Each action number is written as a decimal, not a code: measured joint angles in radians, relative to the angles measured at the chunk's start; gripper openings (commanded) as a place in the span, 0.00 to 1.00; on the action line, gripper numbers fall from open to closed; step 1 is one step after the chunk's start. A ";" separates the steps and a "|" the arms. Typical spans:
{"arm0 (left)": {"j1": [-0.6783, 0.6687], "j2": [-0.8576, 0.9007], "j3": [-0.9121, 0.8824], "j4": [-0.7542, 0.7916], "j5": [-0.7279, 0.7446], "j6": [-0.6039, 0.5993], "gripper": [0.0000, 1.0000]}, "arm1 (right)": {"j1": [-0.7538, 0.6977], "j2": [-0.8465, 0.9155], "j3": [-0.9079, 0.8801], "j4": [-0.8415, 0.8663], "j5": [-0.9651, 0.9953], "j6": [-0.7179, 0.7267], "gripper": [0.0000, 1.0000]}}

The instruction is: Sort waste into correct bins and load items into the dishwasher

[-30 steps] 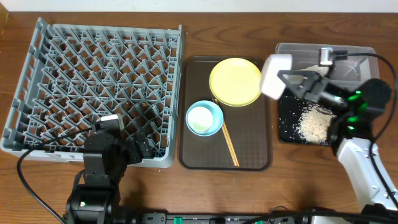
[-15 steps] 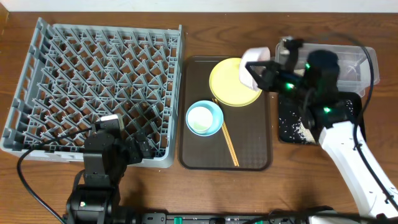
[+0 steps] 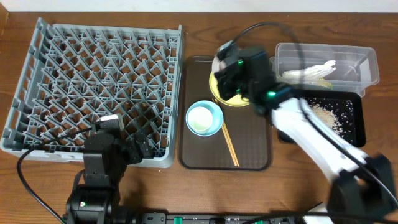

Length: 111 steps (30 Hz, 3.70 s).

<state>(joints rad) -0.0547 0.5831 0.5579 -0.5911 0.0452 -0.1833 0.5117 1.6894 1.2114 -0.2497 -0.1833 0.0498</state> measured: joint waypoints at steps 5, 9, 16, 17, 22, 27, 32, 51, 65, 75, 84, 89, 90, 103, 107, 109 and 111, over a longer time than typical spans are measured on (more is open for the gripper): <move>0.000 0.000 0.000 0.000 0.000 0.000 1.00 | 0.029 0.143 0.000 0.003 0.110 -0.039 0.01; 0.000 0.000 0.000 0.000 0.000 0.000 1.00 | 0.029 0.201 -0.001 -0.001 0.148 -0.039 0.01; 0.000 0.000 0.000 0.000 0.000 0.000 1.00 | 0.029 0.206 -0.001 -0.010 0.156 -0.030 0.31; 0.000 0.000 0.000 0.000 0.000 0.000 1.00 | 0.029 0.199 -0.001 -0.018 0.152 -0.029 0.34; 0.000 0.000 0.000 0.000 0.000 0.000 1.00 | 0.029 0.096 -0.001 -0.055 0.102 -0.024 0.46; 0.000 0.000 0.000 0.000 0.000 0.000 1.00 | 0.032 -0.053 0.004 -0.103 0.022 -0.016 0.53; 0.000 0.000 0.000 0.000 0.000 0.000 1.00 | 0.063 -0.063 0.015 -0.257 -0.029 0.021 0.47; 0.000 0.000 0.000 -0.007 0.000 0.000 1.00 | 0.109 0.131 0.023 -0.315 -0.011 0.129 0.01; 0.000 0.069 0.005 0.416 0.247 -0.091 0.92 | -0.139 -0.106 0.112 -0.323 -0.280 0.177 0.01; 0.000 0.428 0.007 0.884 0.719 -0.412 0.92 | -0.170 -0.084 0.111 -0.239 -0.732 0.204 0.01; 0.000 0.540 0.006 1.278 1.067 -0.698 0.92 | -0.170 -0.084 0.111 -0.251 -0.894 0.218 0.01; 0.001 0.540 0.006 1.303 1.147 -0.757 0.92 | -0.170 -0.084 0.111 -0.238 -0.990 0.234 0.01; 0.001 0.540 0.006 1.303 1.155 -0.763 0.92 | -0.170 -0.084 0.111 -0.233 -1.011 0.236 0.01; 0.001 0.540 0.007 1.421 1.190 -0.858 0.91 | -0.145 -0.081 0.111 -0.232 -1.084 0.257 0.01; 0.001 0.540 0.007 1.464 1.190 -0.910 0.88 | -0.138 -0.081 0.111 -0.232 -1.094 0.257 0.01; 0.001 0.540 0.007 1.463 1.191 -0.922 0.88 | -0.138 -0.081 0.111 -0.232 -1.097 0.257 0.01; -0.003 0.540 0.007 1.463 1.191 -0.935 0.88 | -0.138 -0.081 0.111 -0.232 -1.097 0.258 0.01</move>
<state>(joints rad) -0.0578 1.1233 0.5648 0.8722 1.2358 -1.1183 0.3737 1.6081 1.3228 -0.4812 -1.2804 0.3077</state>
